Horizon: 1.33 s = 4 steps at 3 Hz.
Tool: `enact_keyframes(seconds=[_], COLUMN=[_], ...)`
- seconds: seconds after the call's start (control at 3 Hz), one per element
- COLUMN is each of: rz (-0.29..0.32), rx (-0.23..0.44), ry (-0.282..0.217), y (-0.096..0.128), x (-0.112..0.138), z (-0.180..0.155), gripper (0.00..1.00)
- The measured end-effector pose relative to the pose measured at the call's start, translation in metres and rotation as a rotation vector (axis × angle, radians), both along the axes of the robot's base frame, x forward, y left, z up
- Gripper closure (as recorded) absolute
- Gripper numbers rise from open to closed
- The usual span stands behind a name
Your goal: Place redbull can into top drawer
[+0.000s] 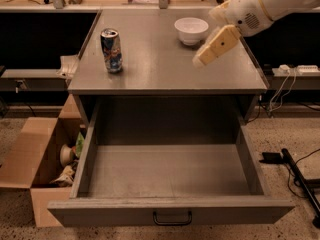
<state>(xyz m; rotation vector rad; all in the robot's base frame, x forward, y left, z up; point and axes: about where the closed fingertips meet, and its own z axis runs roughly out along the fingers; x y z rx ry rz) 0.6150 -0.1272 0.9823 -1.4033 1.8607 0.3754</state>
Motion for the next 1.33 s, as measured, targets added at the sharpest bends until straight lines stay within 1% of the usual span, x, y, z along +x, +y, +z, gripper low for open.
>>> enact_keyframes(seconds=[0.33, 0.67, 1.0, 1.33], rz=[0.05, 0.097, 0.11, 0.111], rx=[0.119, 0.225, 0.257, 0.267], ry=[-0.029, -0.025, -0.02, -0.021], y=[0.042, 0.075, 0.084, 0.086], x=[0.022, 0.036, 0.04, 0.042], z=[0.007, 0.005, 0.004, 0.003], gripper=[0.0, 0.0, 0.0, 0.0])
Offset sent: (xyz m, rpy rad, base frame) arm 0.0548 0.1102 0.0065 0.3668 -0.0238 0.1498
